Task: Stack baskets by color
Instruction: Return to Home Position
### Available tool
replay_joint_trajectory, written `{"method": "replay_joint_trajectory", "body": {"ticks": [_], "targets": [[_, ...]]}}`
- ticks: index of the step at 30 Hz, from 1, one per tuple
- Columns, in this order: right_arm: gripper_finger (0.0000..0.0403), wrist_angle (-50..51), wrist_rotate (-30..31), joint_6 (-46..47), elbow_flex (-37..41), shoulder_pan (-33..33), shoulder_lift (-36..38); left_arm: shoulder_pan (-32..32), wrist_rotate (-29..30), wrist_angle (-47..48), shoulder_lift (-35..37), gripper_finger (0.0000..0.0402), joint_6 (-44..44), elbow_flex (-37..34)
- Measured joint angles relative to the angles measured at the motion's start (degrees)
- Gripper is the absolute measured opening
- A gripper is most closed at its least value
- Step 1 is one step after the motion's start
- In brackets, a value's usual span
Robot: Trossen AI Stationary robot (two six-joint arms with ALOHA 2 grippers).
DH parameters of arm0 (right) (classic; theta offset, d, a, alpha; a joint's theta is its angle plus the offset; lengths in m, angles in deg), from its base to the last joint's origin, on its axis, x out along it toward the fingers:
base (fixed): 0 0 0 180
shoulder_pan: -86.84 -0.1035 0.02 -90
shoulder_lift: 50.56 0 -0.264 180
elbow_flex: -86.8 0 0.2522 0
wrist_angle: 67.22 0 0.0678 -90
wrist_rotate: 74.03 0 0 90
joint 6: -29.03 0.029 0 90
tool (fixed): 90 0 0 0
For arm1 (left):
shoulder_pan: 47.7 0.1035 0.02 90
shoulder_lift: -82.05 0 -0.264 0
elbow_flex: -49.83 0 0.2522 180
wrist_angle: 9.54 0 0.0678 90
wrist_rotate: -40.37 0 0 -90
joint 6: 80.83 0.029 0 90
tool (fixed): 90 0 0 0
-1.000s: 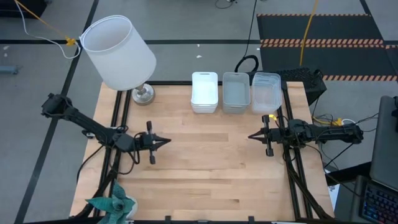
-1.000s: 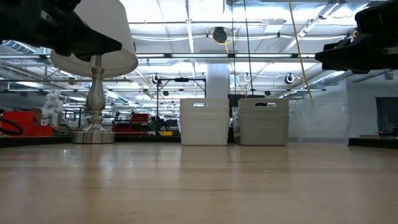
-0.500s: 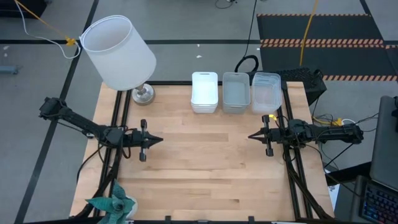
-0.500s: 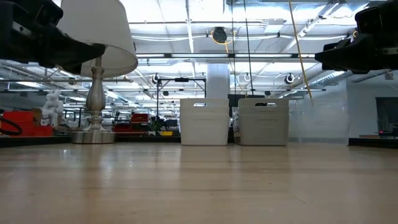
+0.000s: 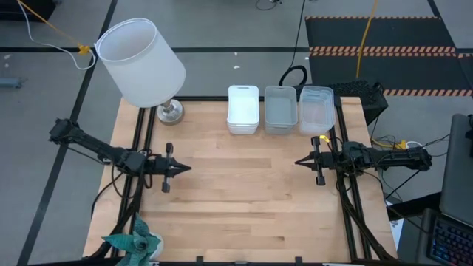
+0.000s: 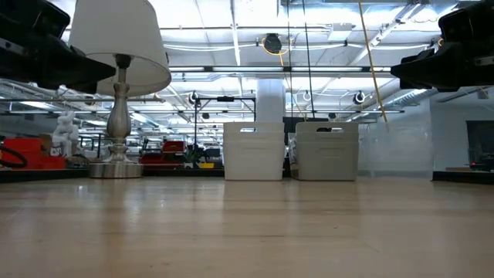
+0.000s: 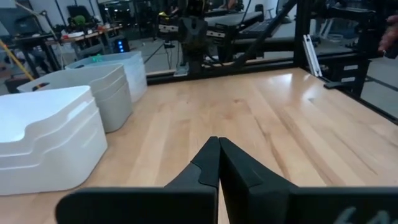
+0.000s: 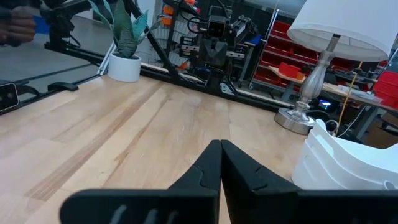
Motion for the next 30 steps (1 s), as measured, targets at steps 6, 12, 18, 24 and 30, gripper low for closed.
{"method": "replay_joint_trajectory", "body": {"ticks": [6, 12, 18, 24, 30], "targets": [[0.0, 0.02, 0.02, -0.02, 0.01, 0.0, 0.0, 1.14, -2.05, 4.65, 5.3, 0.0006, 1.46, -0.02], [0.0, 0.04, 0.02, -0.02, 0.02, 0.0, 0.0, 5.32, -5.76, 8.1, 11.28, 0.0008, 3.88, -0.02], [0.0, 0.04, 0.02, 0.0, 0.02, 0.0, 0.0, 10.94, -11.15, 14.49, 17.14, 0.0004, 3.56, -0.02], [0.0, 0.07, 0.02, 0.0, 0.02, 0.0, -0.02, 15.41, -14.21, 19.47, 21.77, 0.0003, 3.41, 0.07], [0.0, 0.07, 0.02, -0.02, 0.02, 0.0, -0.02, 18.57, -19.93, 20.38, 23.16, 0.0006, 3.51, 0.04]]}}
